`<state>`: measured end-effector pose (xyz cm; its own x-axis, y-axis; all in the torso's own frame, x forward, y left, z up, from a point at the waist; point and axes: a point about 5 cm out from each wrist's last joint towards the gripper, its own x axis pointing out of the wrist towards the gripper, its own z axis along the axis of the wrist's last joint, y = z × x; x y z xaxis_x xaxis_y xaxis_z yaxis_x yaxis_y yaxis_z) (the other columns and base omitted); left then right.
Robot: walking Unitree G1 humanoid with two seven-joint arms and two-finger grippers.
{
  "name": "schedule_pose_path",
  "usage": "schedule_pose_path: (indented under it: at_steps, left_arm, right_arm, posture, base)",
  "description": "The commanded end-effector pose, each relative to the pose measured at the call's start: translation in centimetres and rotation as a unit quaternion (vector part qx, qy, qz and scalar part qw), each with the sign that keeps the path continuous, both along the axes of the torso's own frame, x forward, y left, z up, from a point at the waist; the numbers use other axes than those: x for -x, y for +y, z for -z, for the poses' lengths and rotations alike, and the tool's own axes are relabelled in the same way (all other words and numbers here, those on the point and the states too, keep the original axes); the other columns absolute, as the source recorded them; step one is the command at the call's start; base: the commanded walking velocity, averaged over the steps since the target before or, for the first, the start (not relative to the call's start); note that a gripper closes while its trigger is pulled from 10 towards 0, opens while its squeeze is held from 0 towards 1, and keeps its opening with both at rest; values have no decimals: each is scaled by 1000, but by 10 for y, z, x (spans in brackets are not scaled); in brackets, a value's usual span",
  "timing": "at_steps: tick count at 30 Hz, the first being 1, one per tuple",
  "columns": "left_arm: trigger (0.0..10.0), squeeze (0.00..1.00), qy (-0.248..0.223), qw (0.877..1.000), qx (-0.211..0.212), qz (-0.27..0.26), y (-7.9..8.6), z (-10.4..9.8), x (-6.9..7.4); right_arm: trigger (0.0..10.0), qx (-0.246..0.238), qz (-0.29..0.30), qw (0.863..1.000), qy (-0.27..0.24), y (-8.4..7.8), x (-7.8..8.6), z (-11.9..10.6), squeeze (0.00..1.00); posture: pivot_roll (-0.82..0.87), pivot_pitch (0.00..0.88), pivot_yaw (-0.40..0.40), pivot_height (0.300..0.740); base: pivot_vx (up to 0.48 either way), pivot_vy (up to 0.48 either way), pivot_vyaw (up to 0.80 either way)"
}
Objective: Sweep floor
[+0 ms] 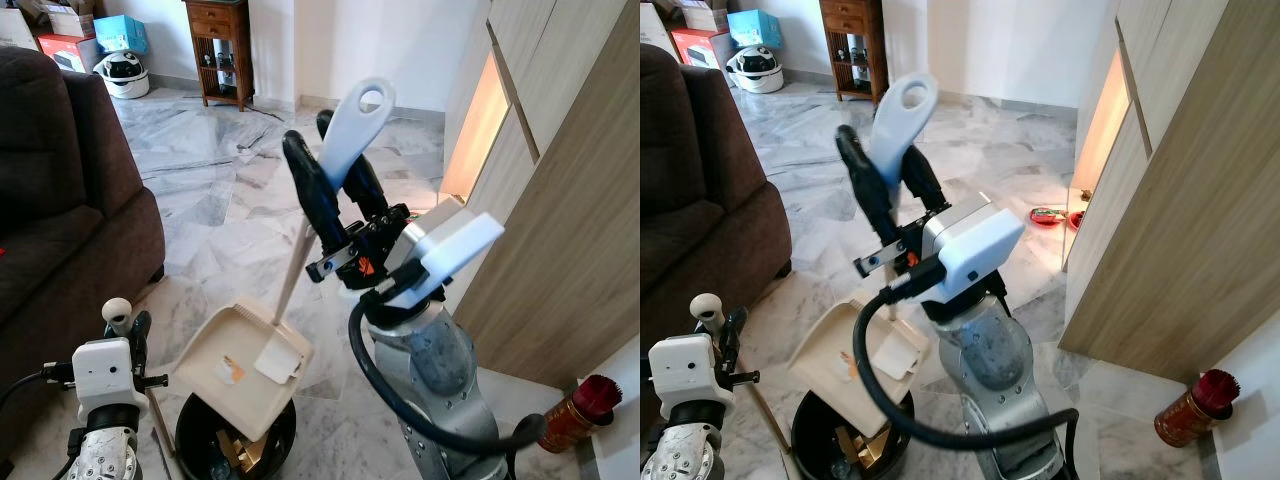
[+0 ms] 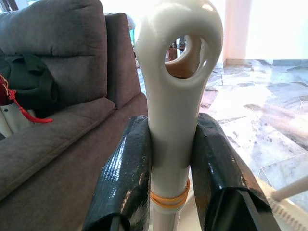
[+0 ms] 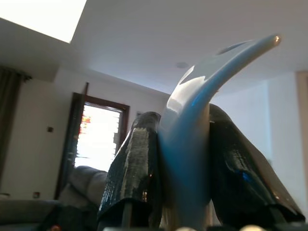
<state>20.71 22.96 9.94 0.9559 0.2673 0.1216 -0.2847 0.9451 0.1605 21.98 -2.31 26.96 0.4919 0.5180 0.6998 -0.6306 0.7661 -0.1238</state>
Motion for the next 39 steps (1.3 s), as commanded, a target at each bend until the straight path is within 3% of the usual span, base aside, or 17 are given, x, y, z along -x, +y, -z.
schedule_pose_path:
  at_steps: [1,9,20,31,39]
  left_arm:
    - [10000,0,-23,1000,-14,10,0,-8,-4]
    - [10000,0,-28,999,-20,25,1,-13,-11]
    - [10000,0,-31,999,-22,33,0,-14,-15]
    - [10000,0,-32,999,-21,33,-2,-13,-15]
    - [10000,0,-34,999,-21,31,-2,-13,-16]
  right_arm:
    - [10000,-42,-21,998,-34,2,15,-15,0]
    - [10000,-47,-38,996,-68,12,30,-20,0]
    - [10000,-42,-39,994,-98,15,36,-23,0]
    - [10000,5,-23,989,-143,19,38,-21,0]
    - [10000,-24,-35,996,-85,18,31,-19,0]
  posture:
    - [77,0,1,740]
    - [75,6,31,740]
    - [79,11,32,740]
    - [79,10,23,740]
    - [81,6,19,740]
  base:
    - [0,0,0]
    - [0,0,0]
    - [0,0,0]
    - [0,0,0]
    - [0,0,0]
